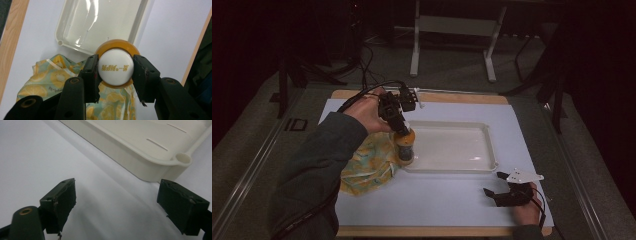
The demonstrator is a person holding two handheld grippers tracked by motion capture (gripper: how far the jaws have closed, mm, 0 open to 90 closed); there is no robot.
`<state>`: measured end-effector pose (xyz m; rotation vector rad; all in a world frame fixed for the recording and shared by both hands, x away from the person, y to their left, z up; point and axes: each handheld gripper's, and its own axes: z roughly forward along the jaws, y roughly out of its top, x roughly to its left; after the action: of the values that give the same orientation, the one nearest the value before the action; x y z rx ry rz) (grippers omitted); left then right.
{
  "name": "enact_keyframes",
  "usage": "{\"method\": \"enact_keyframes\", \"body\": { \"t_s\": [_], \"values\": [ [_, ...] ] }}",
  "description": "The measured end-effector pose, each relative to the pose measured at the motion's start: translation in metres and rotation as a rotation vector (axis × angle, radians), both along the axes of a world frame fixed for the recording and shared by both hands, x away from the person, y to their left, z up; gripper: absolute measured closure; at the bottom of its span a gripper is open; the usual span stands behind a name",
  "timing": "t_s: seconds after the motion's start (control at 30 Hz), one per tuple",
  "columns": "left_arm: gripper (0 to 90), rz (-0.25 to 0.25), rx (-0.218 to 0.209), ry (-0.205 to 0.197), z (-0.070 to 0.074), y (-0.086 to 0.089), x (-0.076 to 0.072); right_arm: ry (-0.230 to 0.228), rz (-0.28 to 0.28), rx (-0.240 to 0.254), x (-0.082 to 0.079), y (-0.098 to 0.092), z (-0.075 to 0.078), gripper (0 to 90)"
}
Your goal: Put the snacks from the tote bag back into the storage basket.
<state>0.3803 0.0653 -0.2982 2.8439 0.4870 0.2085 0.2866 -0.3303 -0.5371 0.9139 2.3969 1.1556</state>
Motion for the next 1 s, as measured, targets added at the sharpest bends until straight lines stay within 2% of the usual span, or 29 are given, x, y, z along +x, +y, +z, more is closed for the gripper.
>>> {"method": "enact_keyframes", "body": {
  "t_s": [0.53, 1.0],
  "values": [
    [58.8, -0.027, 0.015, -0.006, -0.007, -0.017, 0.005, 0.006, 0.004, 0.006, 0.001, -0.001, 0.000, 15.1],
    [58.8, -0.033, 0.005, -0.014, -0.015, -0.026, 0.007, 0.003, 0.003, 0.008, 0.001, -0.001, 0.000, 15.1]
  ]
}}
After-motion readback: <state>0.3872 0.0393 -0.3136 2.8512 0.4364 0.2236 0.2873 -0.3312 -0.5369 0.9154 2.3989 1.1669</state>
